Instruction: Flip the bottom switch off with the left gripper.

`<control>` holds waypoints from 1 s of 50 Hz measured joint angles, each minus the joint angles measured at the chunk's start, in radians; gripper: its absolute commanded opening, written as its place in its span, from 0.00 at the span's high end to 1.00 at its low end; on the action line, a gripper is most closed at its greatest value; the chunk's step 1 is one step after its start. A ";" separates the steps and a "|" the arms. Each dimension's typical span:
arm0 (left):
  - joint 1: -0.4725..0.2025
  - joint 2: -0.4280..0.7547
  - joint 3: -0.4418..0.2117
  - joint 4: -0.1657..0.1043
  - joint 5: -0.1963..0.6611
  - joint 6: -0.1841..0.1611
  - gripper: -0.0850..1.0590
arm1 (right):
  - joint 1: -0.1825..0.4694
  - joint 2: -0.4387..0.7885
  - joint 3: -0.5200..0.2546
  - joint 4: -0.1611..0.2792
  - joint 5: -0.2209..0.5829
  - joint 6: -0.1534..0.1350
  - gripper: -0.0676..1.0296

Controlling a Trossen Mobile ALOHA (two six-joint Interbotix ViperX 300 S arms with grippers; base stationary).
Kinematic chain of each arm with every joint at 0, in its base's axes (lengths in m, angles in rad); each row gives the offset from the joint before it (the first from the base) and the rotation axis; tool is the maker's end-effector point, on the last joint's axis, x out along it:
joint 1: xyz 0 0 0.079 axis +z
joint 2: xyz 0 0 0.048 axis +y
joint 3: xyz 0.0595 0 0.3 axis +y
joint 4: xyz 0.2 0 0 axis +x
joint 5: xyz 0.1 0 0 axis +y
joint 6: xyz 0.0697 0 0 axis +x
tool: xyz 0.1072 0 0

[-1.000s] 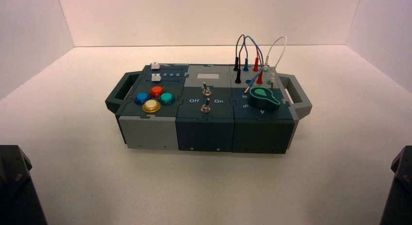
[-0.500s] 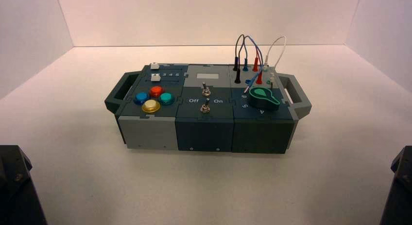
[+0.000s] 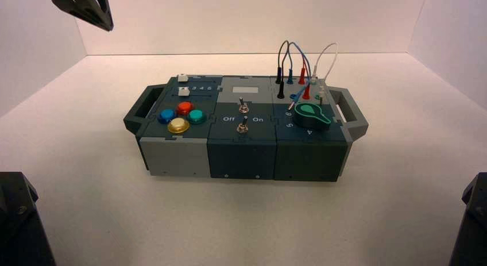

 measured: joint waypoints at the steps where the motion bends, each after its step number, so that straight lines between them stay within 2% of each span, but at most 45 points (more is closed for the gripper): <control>1: 0.000 -0.002 0.002 -0.002 0.000 0.000 0.95 | 0.002 0.005 0.000 0.008 0.000 0.000 0.96; 10: -0.012 0.020 -0.002 -0.003 0.000 0.000 0.95 | 0.035 0.077 -0.021 0.067 0.012 0.000 0.96; 16: -0.041 0.046 -0.005 -0.005 0.003 0.000 0.95 | 0.048 0.133 -0.048 0.091 0.026 0.002 0.96; 21: -0.067 0.054 -0.005 -0.017 0.009 -0.002 0.95 | 0.048 0.170 -0.057 0.112 0.031 0.003 0.96; 25: -0.089 0.054 -0.005 -0.023 0.014 -0.002 0.95 | 0.044 0.184 -0.057 0.118 0.035 0.014 0.96; 29: -0.129 0.051 -0.005 -0.026 0.017 -0.006 0.95 | 0.014 0.201 -0.048 0.121 0.040 0.021 0.96; 39: -0.247 0.040 -0.005 -0.029 0.017 -0.031 0.95 | -0.138 0.215 0.003 0.124 0.046 0.026 0.96; 50: -0.359 0.075 -0.023 -0.037 0.015 -0.083 0.95 | -0.160 0.288 0.011 0.133 0.051 0.026 0.96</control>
